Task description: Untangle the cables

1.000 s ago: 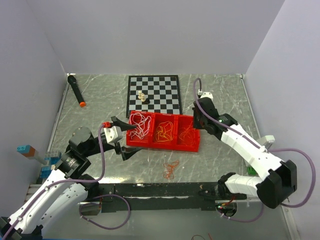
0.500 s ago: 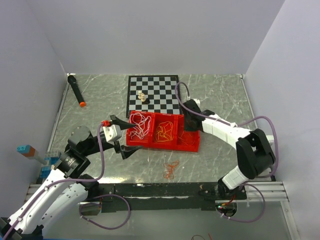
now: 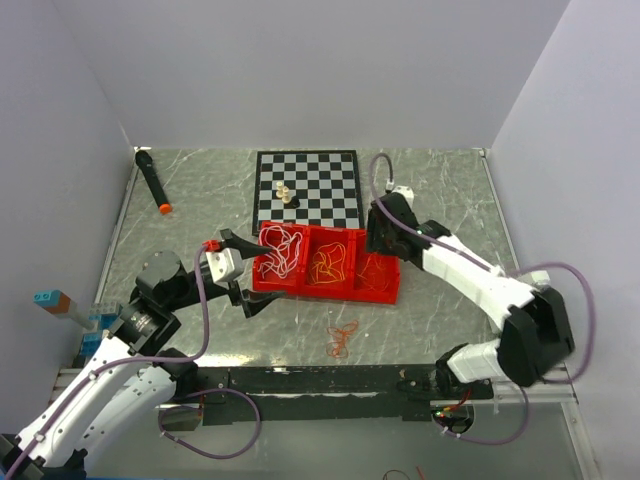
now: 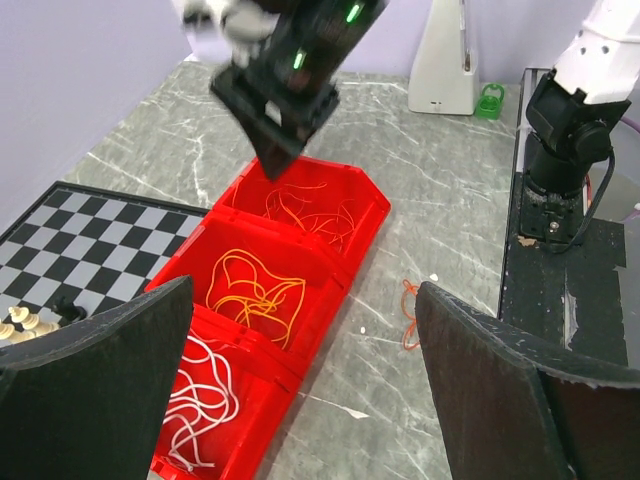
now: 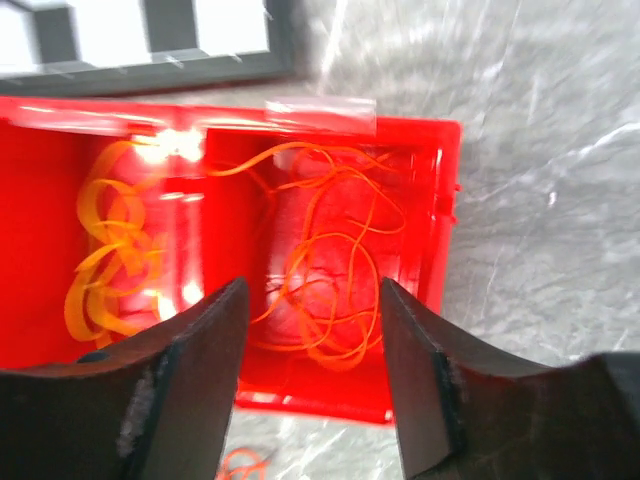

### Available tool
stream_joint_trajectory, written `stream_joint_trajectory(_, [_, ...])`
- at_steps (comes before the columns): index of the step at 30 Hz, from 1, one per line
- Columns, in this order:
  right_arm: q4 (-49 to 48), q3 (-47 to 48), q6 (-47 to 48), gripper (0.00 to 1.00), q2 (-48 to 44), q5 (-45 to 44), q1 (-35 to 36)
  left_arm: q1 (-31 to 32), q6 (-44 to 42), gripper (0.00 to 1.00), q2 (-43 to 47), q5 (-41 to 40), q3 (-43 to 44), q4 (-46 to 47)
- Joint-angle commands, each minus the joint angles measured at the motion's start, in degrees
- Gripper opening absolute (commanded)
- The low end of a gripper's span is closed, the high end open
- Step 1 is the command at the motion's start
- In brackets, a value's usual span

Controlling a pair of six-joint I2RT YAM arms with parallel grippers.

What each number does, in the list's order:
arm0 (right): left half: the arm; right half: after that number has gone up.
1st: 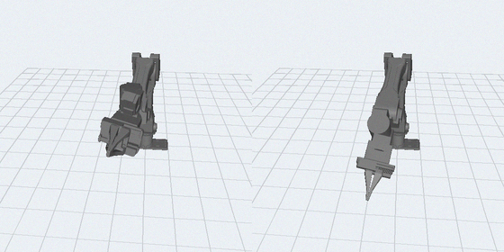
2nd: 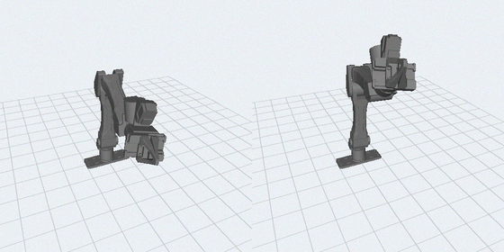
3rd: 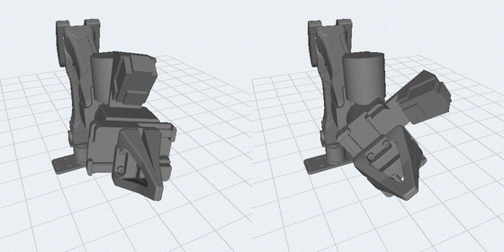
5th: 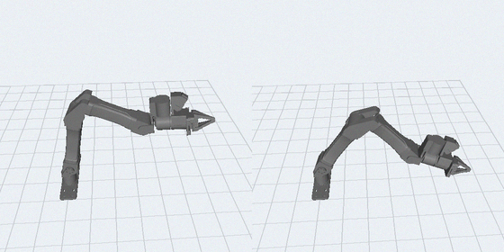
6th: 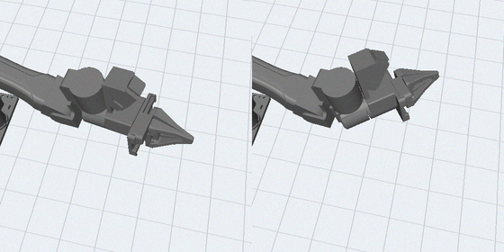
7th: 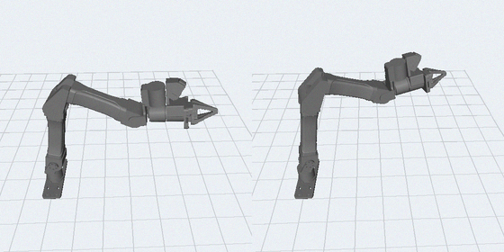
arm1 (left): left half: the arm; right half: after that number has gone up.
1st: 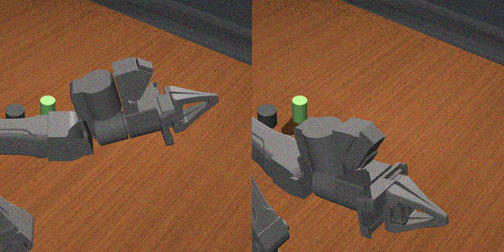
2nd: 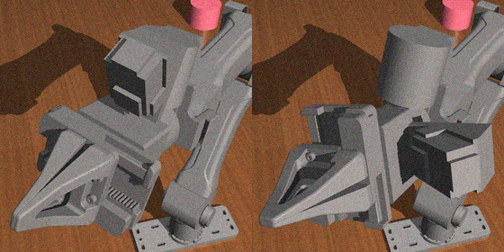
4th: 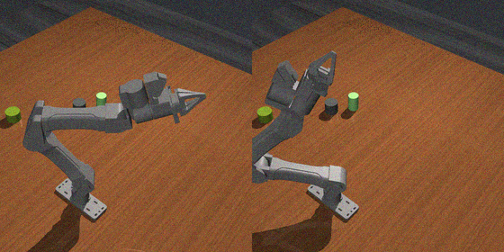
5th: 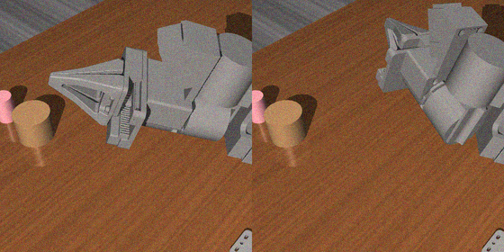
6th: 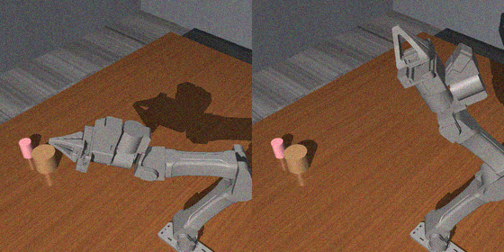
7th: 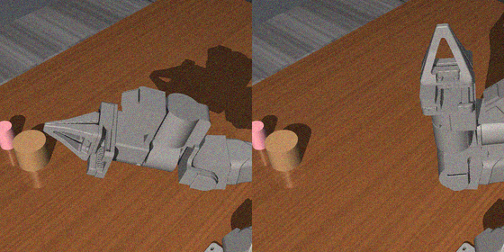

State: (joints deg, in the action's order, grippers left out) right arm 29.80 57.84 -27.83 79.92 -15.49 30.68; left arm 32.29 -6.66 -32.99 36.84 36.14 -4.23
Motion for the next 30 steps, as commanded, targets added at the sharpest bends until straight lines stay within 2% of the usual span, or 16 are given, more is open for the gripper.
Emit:
stream_joint_trajectory(1, [3.3, 1.4, -0.6, 0.66, -9.5, -1.4, 2.5, -0.4, -1.0, 0.97, -0.2, 1.2, 2.8, 0.9])
stream_joint_trajectory(5, [7.5, -1.5, -4.2, 0.7, -14.3, -3.1, 9.0, -0.6, -1.3, 0.97, -0.1, 1.0, 3.1, 0.7])
stream_joint_trajectory(9, [8.9, -8.2, -10.9, 0.72, -17.0, -1.2, 19.3, -0.6, -1.7, 0.97, -0.2, 1.0, 3.6, 0.0])
stream_joint_trajectory(12, [8.8, -12.2, -16.4, 0.73, -15.7, -1.2, 27.5, -0.7, -1.9, 0.97, -0.2, 0.9, 3.6, 0.0])
stream_joint_trajectory(16, [0.7, -18.2, -18.3, 0.74, -14.9, 1.5, 34.4, -0.7, -2.0, 0.97, -0.2, 1.0, 3.8, -0.3])
stream_joint_trajectory(25, [-7.5, -19.6, -20.0, 0.73, -7.2, 2.2, 36.7, -0.7, -2.1, 0.96, 0.1, 0.5, 4.0, -1.0])
stream_joint_trajectory(28, [-8.9, -19.1, -20.1, 0.69, -3.2, 2.4, 36.7, -0.9, -2.1, 0.97, 0.2, 0.3, 4.1, -1.1])
stream_joint_trajectory(30, [-9.1, -18.7, -20.5, 0.62, -0.7, 2.4, 36.6, -0.9, -2.3, 0.97, 0.2, 0.2, 4.3, -1.5])
